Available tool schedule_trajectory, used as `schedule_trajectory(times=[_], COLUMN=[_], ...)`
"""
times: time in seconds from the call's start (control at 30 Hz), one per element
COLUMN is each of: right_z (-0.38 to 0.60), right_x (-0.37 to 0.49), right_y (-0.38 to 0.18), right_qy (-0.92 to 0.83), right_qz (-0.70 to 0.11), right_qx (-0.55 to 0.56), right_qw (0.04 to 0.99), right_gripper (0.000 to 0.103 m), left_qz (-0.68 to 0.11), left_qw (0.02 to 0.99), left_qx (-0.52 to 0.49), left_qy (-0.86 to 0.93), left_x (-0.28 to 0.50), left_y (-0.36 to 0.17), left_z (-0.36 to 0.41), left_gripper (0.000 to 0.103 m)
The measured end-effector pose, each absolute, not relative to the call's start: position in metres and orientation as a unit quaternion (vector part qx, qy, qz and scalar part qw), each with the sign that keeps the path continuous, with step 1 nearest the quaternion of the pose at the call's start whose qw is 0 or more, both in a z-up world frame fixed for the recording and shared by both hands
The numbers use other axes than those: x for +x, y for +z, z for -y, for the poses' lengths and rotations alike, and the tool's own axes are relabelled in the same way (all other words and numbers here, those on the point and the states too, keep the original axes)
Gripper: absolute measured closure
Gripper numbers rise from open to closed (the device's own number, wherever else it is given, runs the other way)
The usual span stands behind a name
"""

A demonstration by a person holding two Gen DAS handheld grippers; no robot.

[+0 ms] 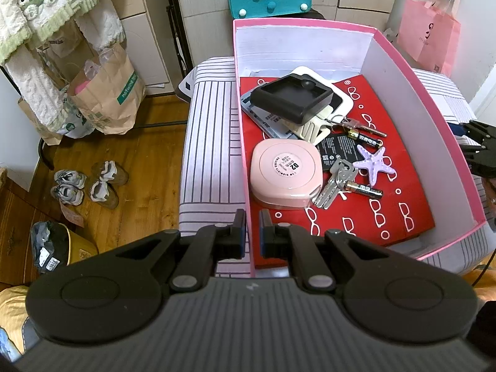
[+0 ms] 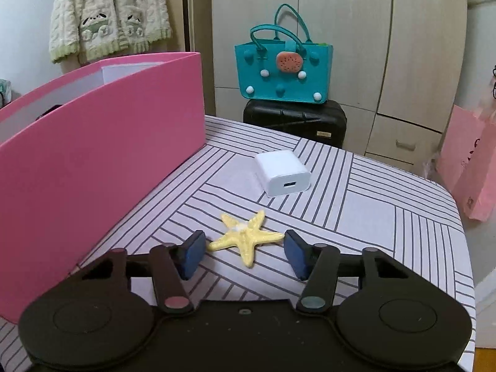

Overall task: Organize rigid objects
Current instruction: 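Grasp the yellow starfish on the table with the right tool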

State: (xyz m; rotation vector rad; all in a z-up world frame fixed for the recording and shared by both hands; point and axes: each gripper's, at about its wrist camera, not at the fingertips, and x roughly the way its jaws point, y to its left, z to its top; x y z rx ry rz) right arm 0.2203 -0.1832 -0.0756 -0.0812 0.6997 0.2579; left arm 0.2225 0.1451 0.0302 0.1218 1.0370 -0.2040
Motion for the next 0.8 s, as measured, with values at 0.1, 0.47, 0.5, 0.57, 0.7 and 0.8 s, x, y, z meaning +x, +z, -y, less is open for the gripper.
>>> schedule_trajectory(times=[0.1,0.47,0.5,0.57,0.7,0.8], right_z=[0.183,0.191,0.192,0.193,0.193,0.194], right_x=[0.22,0.22,0.219,0.219,0.215,0.211], right_y=[-0.077,-0.072,-0.071,-0.069,-0.061,-0.053], right_qy=[0.124,0.125,0.125,0.127,0.128,0.136], right_qz=[-0.333,-0.352,-0.354,-0.356,-0.352,-0.349], right_qx=[-0.039,-0.006,0.0,0.007,0.005,0.006], right_qw=[0.934,0.928,0.927,0.926,0.927,0.927], right_gripper=[0.035,0.044,0.044,0.044,0.044,0.044], left_qz=[-0.494,-0.492,-0.491,-0.49,-0.493,-0.493], left_qw=[0.862,0.863,0.863,0.863,0.862,0.863], left_qx=[0.053,0.055,0.057,0.056,0.051,0.05], left_qy=[-0.1,-0.105,-0.104,-0.105,-0.103,-0.103], left_x=[0.223,0.224,0.223,0.224,0.225,0.226], left_y=[0.029,0.027,0.027,0.027,0.026,0.025], left_z=[-0.148,-0.148,-0.147,-0.147,-0.147,-0.146], left_gripper=[0.096,0.097,0.097,0.096,0.096,0.096])
